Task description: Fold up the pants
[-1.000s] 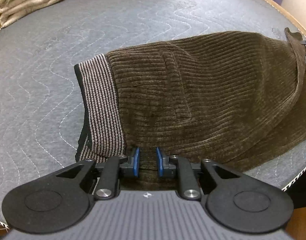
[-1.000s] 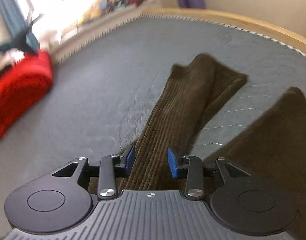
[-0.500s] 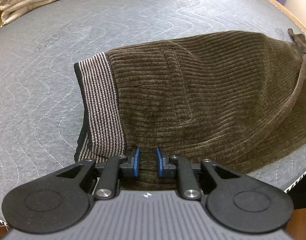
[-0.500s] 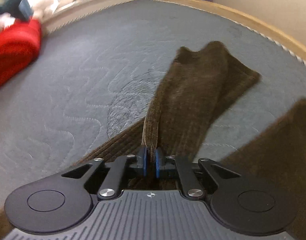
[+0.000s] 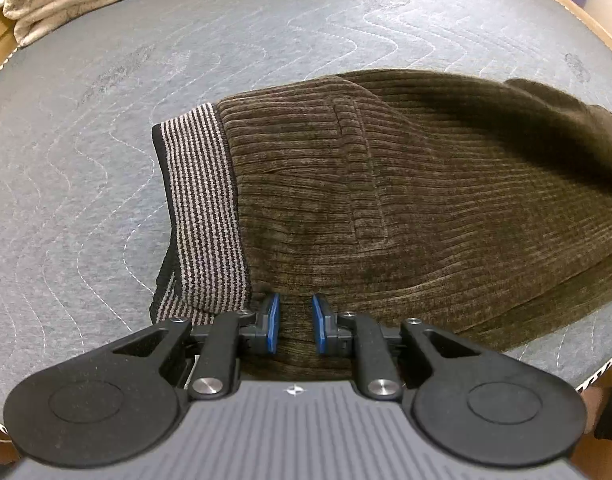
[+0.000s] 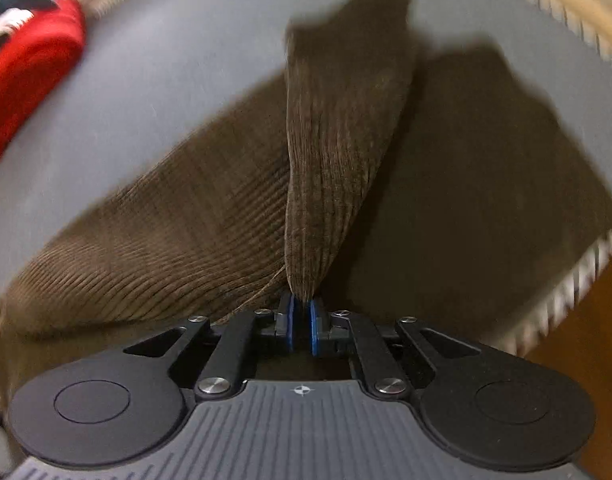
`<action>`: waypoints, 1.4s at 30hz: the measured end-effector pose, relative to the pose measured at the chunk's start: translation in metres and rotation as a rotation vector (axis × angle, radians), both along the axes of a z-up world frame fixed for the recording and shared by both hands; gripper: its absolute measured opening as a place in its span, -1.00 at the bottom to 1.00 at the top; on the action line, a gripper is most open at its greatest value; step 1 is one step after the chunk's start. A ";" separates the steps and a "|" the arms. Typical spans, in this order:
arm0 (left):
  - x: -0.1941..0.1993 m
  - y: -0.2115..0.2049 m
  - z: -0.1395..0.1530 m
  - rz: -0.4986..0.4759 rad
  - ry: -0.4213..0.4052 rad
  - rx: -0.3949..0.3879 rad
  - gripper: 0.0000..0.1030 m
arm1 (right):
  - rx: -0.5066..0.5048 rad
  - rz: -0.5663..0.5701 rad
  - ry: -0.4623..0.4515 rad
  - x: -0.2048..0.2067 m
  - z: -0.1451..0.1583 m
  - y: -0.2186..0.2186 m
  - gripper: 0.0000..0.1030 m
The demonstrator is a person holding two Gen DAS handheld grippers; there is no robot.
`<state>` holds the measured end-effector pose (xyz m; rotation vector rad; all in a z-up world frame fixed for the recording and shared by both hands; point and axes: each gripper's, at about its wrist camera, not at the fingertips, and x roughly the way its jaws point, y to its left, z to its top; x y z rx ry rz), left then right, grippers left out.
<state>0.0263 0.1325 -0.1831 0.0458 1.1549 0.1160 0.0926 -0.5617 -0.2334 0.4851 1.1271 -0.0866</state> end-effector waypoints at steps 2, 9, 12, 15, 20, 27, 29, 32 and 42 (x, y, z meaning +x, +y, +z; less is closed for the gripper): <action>0.002 -0.002 0.000 0.001 0.004 0.011 -0.63 | -0.046 -0.054 -0.081 -0.005 0.013 -0.012 -0.60; 0.001 -0.007 -0.003 -0.013 0.000 0.043 -0.64 | -0.119 -0.254 -0.299 0.012 0.029 -0.033 0.02; -0.001 -0.007 -0.002 -0.014 -0.009 0.032 -0.64 | -0.118 -0.241 -0.276 0.038 0.017 -0.035 0.02; -0.003 -0.007 -0.002 -0.016 -0.017 0.030 -0.64 | -0.180 -0.211 -0.249 0.062 0.009 -0.027 0.05; -0.004 -0.006 -0.002 -0.012 -0.014 0.032 -0.64 | -0.383 -0.105 -0.173 0.092 -0.006 -0.009 -0.26; 0.007 -0.003 -0.002 0.009 0.017 0.022 -0.65 | -0.298 -0.579 -0.237 0.023 0.030 -0.073 -0.88; 0.008 -0.003 -0.002 0.007 0.021 0.027 -0.65 | -0.292 -0.617 -0.196 0.002 0.024 -0.085 -0.88; 0.008 -0.005 -0.003 -0.011 0.018 0.047 -0.65 | -0.203 -0.655 -0.089 -0.025 -0.002 -0.101 -0.88; -0.002 -0.005 0.009 -0.002 -0.026 0.017 -0.55 | 0.009 -0.792 -0.219 -0.049 -0.021 -0.154 -0.23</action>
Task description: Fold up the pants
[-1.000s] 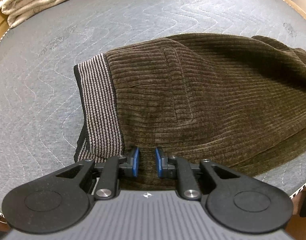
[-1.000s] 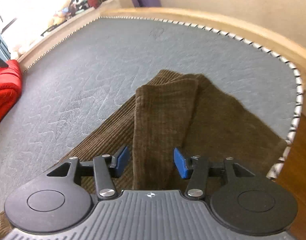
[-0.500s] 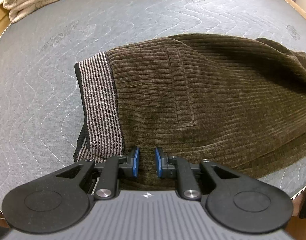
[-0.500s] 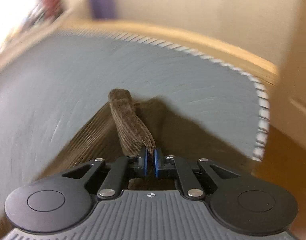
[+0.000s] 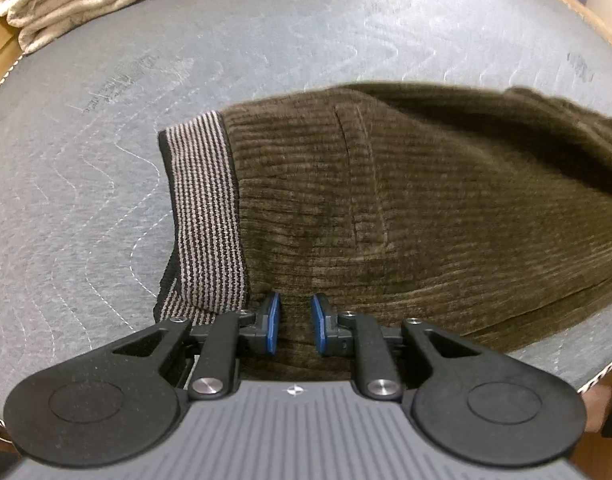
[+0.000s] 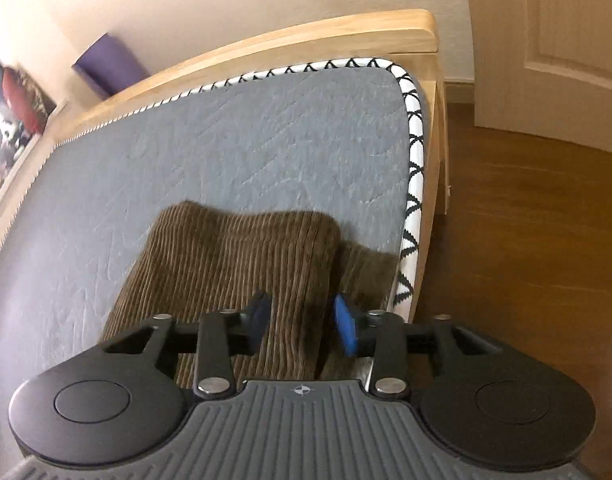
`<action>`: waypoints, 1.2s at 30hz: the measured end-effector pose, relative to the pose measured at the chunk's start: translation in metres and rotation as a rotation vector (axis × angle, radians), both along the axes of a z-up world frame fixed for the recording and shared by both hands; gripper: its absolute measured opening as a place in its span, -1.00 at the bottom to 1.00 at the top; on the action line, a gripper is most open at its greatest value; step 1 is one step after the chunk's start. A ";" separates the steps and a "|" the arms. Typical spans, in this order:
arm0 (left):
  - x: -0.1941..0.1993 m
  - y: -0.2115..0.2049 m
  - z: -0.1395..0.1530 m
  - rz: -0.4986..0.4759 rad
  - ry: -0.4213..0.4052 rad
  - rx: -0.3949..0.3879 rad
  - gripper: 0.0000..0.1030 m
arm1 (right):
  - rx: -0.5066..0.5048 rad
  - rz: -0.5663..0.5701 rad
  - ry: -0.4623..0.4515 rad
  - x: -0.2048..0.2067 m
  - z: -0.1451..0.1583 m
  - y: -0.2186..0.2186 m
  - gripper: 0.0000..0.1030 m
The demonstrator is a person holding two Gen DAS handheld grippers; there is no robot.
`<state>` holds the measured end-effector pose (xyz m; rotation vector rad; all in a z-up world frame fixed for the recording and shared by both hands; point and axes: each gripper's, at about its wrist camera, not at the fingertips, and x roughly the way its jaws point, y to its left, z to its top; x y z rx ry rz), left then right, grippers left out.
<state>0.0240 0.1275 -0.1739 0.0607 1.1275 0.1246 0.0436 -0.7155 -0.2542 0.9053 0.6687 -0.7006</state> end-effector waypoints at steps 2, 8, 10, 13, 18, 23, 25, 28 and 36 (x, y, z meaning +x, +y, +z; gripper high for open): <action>-0.006 0.001 0.010 0.000 -0.055 -0.035 -0.31 | -0.004 0.024 0.017 0.007 -0.004 -0.003 -0.23; -0.013 -0.001 0.033 -0.013 -0.210 -0.101 -0.24 | -0.187 -0.015 0.097 0.009 0.017 0.010 -0.97; -0.012 -0.004 0.038 -0.025 -0.244 -0.116 -0.24 | -0.201 -0.124 0.193 0.000 0.016 0.007 -1.00; -0.006 -0.008 0.036 -0.040 -0.226 -0.129 -0.24 | -0.117 -0.172 0.233 -0.010 0.003 -0.006 -1.00; 0.010 -0.011 -0.006 -0.023 -0.012 -0.038 -0.21 | -0.269 -0.119 0.017 -0.004 0.041 0.014 -0.90; 0.014 -0.015 -0.008 -0.033 -0.005 -0.024 -0.21 | -0.220 0.183 -0.153 0.046 0.050 0.054 -0.06; 0.013 -0.016 -0.008 -0.040 -0.010 -0.019 -0.21 | -0.191 0.247 -0.151 0.070 0.046 0.069 -0.06; 0.012 -0.018 -0.009 -0.045 -0.020 -0.020 -0.21 | -0.139 0.295 -0.140 0.106 0.037 0.087 -0.06; -0.001 -0.019 -0.011 -0.065 -0.035 -0.001 -0.20 | -0.121 0.316 -0.008 0.189 0.013 0.131 0.06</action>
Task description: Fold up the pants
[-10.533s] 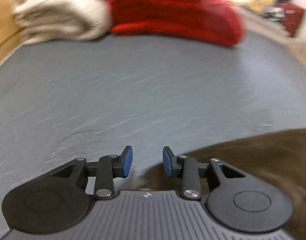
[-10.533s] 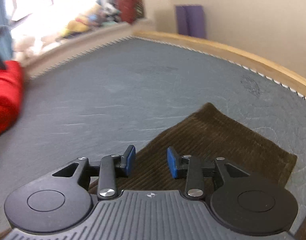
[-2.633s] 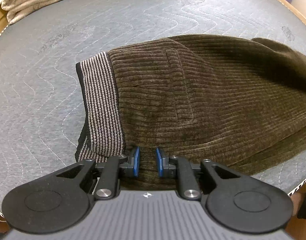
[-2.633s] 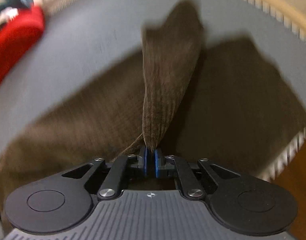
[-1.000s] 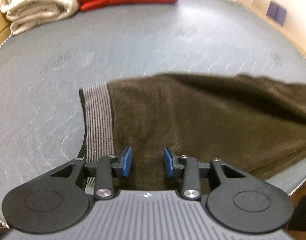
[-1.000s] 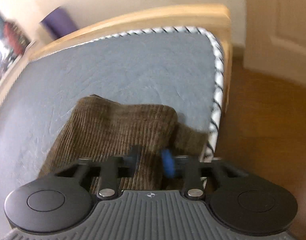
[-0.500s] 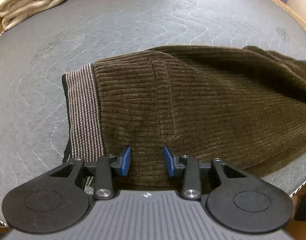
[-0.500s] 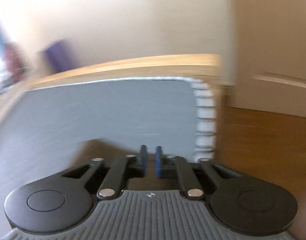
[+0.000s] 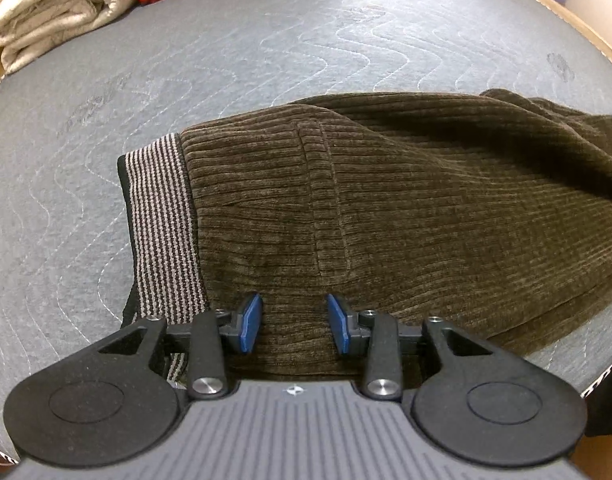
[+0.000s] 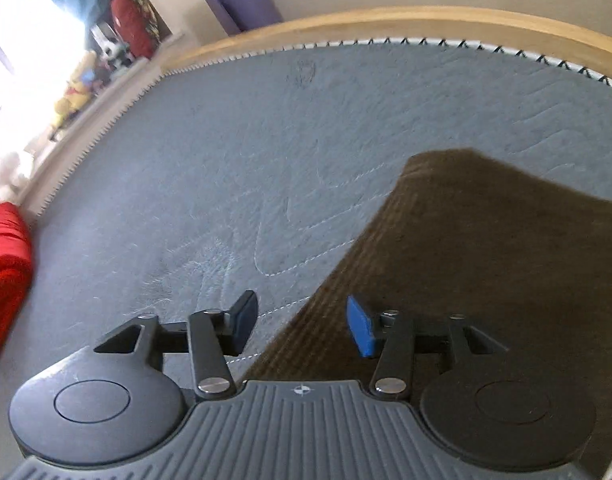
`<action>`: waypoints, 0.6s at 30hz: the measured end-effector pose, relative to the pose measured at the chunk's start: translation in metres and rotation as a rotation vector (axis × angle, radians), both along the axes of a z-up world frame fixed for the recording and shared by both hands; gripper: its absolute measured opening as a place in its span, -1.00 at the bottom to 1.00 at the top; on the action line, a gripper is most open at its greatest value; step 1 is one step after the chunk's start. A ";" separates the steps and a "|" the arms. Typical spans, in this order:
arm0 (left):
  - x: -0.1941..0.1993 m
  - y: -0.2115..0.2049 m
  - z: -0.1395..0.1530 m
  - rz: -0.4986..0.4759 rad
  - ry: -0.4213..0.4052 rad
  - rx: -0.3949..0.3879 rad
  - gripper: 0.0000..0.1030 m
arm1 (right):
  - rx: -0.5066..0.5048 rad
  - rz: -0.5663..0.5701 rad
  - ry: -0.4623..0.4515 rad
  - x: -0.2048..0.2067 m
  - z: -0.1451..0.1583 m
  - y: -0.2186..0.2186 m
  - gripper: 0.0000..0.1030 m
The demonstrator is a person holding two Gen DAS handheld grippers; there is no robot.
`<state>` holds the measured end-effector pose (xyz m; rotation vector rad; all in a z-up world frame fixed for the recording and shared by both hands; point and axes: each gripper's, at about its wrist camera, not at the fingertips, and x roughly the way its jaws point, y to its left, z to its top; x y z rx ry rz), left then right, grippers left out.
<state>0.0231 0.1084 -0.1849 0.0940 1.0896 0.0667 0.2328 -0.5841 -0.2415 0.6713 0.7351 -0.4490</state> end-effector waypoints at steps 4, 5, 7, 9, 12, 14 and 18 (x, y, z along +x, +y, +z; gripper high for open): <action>0.000 -0.003 -0.001 0.002 0.002 -0.002 -0.21 | -0.213 0.023 0.138 0.028 -0.004 0.027 -0.35; 0.000 -0.004 0.000 -0.002 0.002 0.000 -0.21 | -0.247 0.012 0.157 0.032 -0.002 0.028 -0.72; 0.000 -0.005 0.002 -0.012 0.000 0.004 -0.20 | -0.224 -0.023 0.137 0.030 0.000 0.017 -1.00; 0.000 -0.006 0.003 -0.018 -0.001 0.004 -0.21 | -0.280 -0.146 0.072 0.020 0.014 0.004 -1.00; -0.001 -0.005 0.002 -0.016 -0.001 0.003 -0.21 | -0.324 -0.241 -0.012 0.007 0.031 -0.020 -1.00; 0.000 -0.005 0.001 -0.014 -0.001 0.002 -0.21 | -0.175 -0.140 -0.044 0.004 0.019 -0.030 -1.00; 0.000 -0.007 0.001 -0.005 -0.002 0.003 -0.21 | -0.070 0.082 0.077 0.017 0.005 -0.002 -0.70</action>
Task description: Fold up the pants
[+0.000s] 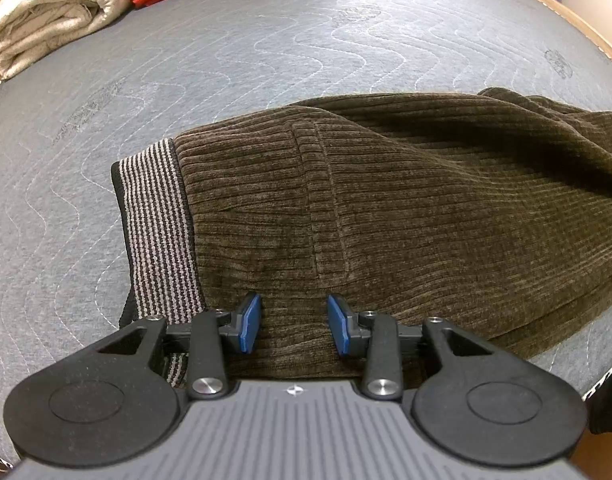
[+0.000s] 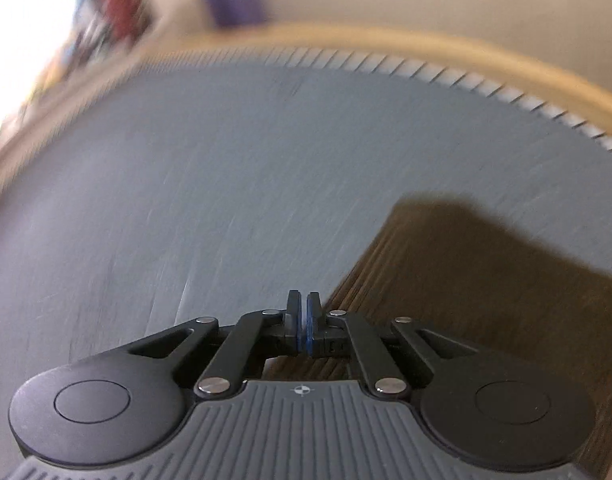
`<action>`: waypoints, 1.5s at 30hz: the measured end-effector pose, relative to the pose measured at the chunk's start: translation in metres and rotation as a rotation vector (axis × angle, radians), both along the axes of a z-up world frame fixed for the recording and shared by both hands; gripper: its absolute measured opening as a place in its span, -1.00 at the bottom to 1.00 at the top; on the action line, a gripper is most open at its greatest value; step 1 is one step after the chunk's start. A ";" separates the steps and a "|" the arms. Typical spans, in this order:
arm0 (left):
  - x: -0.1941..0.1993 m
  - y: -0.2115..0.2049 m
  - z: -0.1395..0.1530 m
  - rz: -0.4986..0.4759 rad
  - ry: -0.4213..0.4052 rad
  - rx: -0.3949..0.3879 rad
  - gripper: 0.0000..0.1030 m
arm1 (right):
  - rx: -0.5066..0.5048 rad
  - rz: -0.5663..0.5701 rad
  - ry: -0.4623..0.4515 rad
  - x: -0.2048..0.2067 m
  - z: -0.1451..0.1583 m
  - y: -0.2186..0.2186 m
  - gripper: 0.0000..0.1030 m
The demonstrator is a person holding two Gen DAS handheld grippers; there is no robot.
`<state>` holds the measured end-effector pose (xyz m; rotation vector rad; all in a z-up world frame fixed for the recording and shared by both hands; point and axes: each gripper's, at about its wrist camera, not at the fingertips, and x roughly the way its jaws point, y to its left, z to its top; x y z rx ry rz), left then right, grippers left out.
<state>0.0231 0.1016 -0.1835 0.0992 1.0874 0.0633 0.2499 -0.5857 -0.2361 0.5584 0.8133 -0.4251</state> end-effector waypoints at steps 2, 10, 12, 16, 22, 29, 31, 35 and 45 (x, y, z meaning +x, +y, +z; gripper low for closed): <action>-0.002 -0.001 0.000 -0.005 -0.005 0.009 -0.21 | -0.016 0.014 0.033 0.004 0.003 0.019 -0.07; -0.005 -0.006 -0.002 -0.015 -0.014 0.026 -0.21 | -0.175 -0.063 0.168 0.014 0.003 0.038 -0.85; -0.005 -0.006 -0.002 -0.013 -0.013 0.025 -0.21 | -0.127 -0.112 0.153 0.009 0.009 0.033 -0.93; -0.006 -0.006 -0.001 -0.018 -0.014 0.025 -0.21 | -0.101 -0.263 -0.026 -0.005 0.032 0.014 -0.97; -0.006 -0.006 -0.002 -0.018 -0.010 0.024 -0.21 | 0.014 -0.224 -0.060 -0.005 0.001 -0.020 -0.98; -0.003 -0.005 0.000 -0.006 0.000 0.019 -0.21 | -0.102 -0.287 -0.219 -0.056 0.052 -0.052 -0.12; -0.002 -0.005 0.001 -0.008 0.001 0.018 -0.21 | -0.110 -0.318 -0.198 -0.078 0.051 -0.071 -0.12; -0.003 -0.005 0.002 -0.013 -0.003 0.018 -0.21 | -0.076 -0.453 -0.086 -0.132 0.029 -0.114 0.06; -0.004 -0.011 0.001 -0.003 -0.003 0.031 -0.21 | 0.082 -0.449 -0.124 -0.203 0.002 -0.162 0.06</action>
